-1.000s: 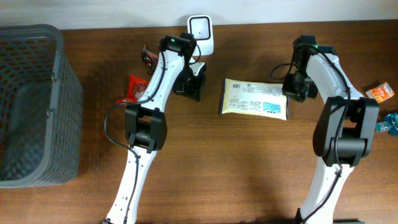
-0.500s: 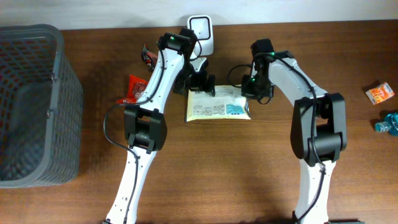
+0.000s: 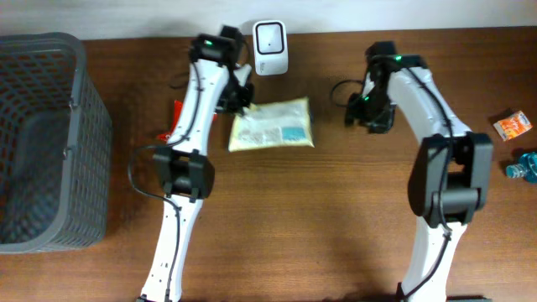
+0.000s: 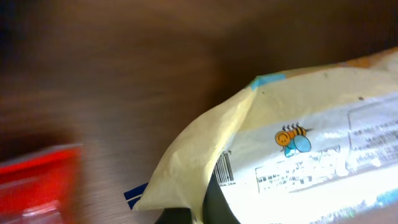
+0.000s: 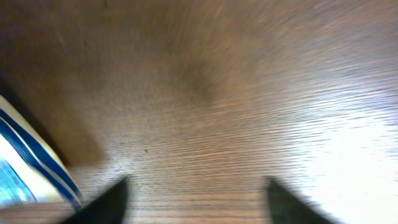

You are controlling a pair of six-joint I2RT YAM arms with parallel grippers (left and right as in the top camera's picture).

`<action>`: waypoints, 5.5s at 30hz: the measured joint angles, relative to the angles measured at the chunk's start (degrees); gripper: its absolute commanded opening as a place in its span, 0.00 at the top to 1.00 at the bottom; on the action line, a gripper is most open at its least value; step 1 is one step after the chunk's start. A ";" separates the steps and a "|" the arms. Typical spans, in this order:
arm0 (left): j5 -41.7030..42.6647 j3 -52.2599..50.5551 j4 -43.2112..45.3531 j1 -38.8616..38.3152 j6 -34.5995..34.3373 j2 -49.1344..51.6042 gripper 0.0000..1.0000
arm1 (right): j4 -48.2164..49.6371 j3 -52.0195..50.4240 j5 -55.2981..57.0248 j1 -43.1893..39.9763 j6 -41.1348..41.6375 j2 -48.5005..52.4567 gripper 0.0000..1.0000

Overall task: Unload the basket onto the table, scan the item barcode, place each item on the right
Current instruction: 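Grasp the wet-wipe pack with the right gripper and lift it, then hold the wet-wipe pack up to the white scanner with the right gripper, then carry the wet-wipe pack right and drop it at the right edge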

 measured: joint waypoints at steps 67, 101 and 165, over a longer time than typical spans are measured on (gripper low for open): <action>-19.19 -15.17 2.75 5.73 -17.94 -27.76 0.01 | 20.63 -12.28 7.02 25.38 -22.75 -1.68 0.55; -19.58 -15.17 2.62 5.73 -17.94 -27.76 0.01 | 10.38 -7.45 7.63 22.45 2.12 -1.09 0.06; -19.58 -15.17 2.60 5.73 -17.94 -27.76 0.01 | 21.16 0.66 18.14 -41.09 10.27 -2.99 0.59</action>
